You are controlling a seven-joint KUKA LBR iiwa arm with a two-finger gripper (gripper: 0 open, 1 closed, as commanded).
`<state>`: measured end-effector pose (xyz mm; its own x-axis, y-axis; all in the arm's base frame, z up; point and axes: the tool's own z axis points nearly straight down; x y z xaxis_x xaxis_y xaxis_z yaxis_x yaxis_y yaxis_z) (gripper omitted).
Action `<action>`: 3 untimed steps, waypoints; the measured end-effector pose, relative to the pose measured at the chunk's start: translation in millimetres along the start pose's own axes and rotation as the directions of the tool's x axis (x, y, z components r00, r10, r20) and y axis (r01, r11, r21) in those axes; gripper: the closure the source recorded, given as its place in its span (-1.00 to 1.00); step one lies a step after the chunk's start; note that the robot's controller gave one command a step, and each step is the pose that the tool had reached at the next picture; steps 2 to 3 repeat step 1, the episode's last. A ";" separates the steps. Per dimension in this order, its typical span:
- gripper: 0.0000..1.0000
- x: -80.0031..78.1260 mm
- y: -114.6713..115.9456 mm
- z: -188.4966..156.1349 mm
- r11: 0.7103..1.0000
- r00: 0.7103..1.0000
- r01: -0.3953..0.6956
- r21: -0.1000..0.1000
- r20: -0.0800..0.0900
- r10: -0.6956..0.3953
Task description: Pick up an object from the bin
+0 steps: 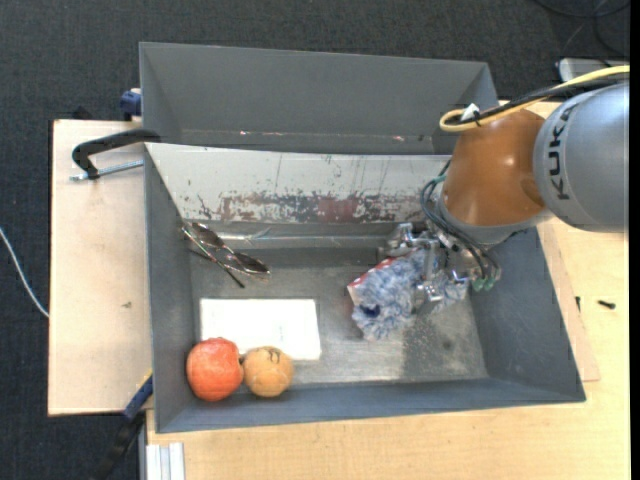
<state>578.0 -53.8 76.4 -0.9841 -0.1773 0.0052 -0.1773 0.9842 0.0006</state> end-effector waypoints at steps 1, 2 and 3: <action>1.00 3.3 2.0 -5.2 1.000 1.000 0.000 0.004 0.016 0.000; 1.00 3.3 2.0 -5.2 1.000 1.000 0.000 0.004 0.016 0.000; 1.00 3.3 2.0 -5.2 1.000 1.000 0.000 0.004 0.016 0.000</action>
Offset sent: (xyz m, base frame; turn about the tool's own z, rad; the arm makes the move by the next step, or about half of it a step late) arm 0.0000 0.0000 0.0000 0.0000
